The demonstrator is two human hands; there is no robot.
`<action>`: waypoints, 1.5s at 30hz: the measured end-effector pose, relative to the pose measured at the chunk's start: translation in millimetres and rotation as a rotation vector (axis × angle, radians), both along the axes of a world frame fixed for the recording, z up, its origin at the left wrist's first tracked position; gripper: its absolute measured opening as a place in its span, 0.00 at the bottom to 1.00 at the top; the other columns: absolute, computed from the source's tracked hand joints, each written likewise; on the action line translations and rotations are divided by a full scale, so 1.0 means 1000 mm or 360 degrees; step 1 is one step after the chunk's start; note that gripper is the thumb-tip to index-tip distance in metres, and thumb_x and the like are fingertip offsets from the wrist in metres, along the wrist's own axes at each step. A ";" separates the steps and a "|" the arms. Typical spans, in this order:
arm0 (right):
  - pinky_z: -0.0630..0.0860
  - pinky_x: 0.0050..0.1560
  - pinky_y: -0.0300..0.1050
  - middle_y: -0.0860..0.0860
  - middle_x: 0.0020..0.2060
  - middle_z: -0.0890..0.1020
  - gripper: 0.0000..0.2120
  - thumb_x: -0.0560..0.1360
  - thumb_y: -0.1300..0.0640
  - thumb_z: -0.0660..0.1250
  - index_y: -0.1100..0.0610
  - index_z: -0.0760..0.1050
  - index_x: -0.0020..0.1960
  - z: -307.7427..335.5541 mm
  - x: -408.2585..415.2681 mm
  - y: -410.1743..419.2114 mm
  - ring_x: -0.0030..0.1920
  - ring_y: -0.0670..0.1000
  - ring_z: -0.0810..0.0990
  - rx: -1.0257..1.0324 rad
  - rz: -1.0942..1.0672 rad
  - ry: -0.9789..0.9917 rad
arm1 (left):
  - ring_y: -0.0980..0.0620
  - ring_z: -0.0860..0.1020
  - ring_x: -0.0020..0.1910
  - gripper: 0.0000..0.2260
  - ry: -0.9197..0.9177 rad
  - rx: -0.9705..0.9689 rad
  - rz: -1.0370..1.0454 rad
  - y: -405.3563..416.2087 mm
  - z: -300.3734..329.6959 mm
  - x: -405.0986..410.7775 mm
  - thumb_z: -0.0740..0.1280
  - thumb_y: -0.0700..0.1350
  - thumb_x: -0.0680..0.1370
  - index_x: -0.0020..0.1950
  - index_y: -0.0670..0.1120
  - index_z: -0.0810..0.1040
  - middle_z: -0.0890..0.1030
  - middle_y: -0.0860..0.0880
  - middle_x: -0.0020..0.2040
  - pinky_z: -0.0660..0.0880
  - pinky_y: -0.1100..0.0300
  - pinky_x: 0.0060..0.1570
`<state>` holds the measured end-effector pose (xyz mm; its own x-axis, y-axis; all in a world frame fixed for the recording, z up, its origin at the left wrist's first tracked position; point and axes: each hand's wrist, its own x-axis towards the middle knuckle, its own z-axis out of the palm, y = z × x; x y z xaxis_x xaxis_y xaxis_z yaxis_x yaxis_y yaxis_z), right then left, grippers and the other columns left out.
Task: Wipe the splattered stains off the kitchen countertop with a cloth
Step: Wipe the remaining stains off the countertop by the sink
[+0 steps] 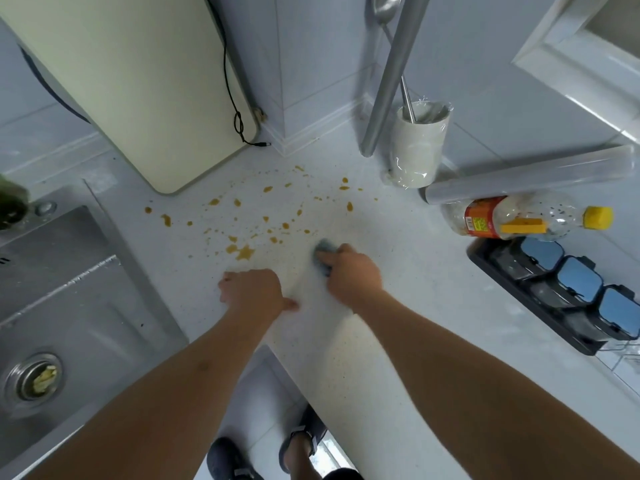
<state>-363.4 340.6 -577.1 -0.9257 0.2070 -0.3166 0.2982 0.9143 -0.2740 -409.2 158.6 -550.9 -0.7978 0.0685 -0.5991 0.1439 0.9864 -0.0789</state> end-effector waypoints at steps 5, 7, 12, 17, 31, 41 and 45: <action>0.71 0.46 0.46 0.53 0.59 0.74 0.26 0.73 0.54 0.58 0.37 0.71 0.69 -0.005 0.005 0.099 0.50 0.63 0.78 0.0073 -0.0765 0.0054 | 0.37 0.76 0.63 0.35 -0.0007 -0.0005 0.0043 -0.001 -0.004 -0.003 0.72 0.77 0.64 0.53 0.48 0.79 0.82 0.42 0.57 0.76 0.46 0.62; 0.75 0.56 0.49 0.54 0.61 0.73 0.28 0.72 0.52 0.57 0.40 0.70 0.71 -0.005 0.001 0.089 0.54 0.64 0.78 0.0020 -0.0919 0.0047 | 0.38 0.76 0.60 0.35 -0.0009 0.0000 0.0063 -0.001 -0.006 -0.004 0.72 0.77 0.64 0.52 0.48 0.79 0.82 0.44 0.53 0.76 0.46 0.60; 0.72 0.49 0.48 0.51 0.61 0.74 0.27 0.71 0.45 0.60 0.40 0.71 0.70 -0.001 -0.005 -0.003 0.55 0.60 0.77 -0.0050 -0.0429 0.0020 | 0.40 0.78 0.55 0.36 0.0027 0.0034 0.0019 -0.001 -0.009 -0.005 0.73 0.78 0.62 0.52 0.49 0.79 0.81 0.46 0.49 0.76 0.46 0.59; 0.74 0.48 0.48 0.49 0.62 0.75 0.30 0.73 0.52 0.65 0.42 0.68 0.74 0.004 0.008 -0.044 0.56 0.56 0.76 -0.0068 -0.0033 -0.0062 | 0.42 0.79 0.54 0.36 0.0060 -0.0024 -0.0025 0.001 -0.006 -0.002 0.71 0.78 0.62 0.54 0.50 0.79 0.81 0.47 0.49 0.77 0.47 0.57; 0.79 0.49 0.48 0.54 0.58 0.81 0.22 0.74 0.57 0.58 0.54 0.75 0.67 0.038 0.021 0.126 0.53 0.55 0.80 -0.0240 -0.0874 0.0030 | 0.39 0.81 0.55 0.36 0.0021 -0.0035 -0.0049 0.002 -0.002 -0.005 0.72 0.76 0.65 0.54 0.46 0.81 0.84 0.44 0.52 0.79 0.46 0.57; 0.70 0.68 0.54 0.49 0.71 0.70 0.30 0.75 0.59 0.63 0.48 0.66 0.77 -0.014 0.042 -0.034 0.65 0.59 0.65 -0.0028 -0.0002 0.0300 | 0.38 0.80 0.58 0.35 -0.0044 -0.0004 -0.0141 0.002 0.005 -0.004 0.71 0.75 0.67 0.56 0.46 0.80 0.83 0.43 0.55 0.77 0.42 0.61; 0.70 0.57 0.54 0.51 0.64 0.74 0.26 0.79 0.54 0.59 0.38 0.65 0.75 -0.007 0.036 0.035 0.57 0.61 0.70 0.0325 -0.0210 0.0242 | 0.40 0.82 0.54 0.36 0.0004 0.0016 -0.0247 -0.009 0.005 -0.002 0.65 0.80 0.67 0.49 0.47 0.78 0.83 0.45 0.49 0.78 0.44 0.59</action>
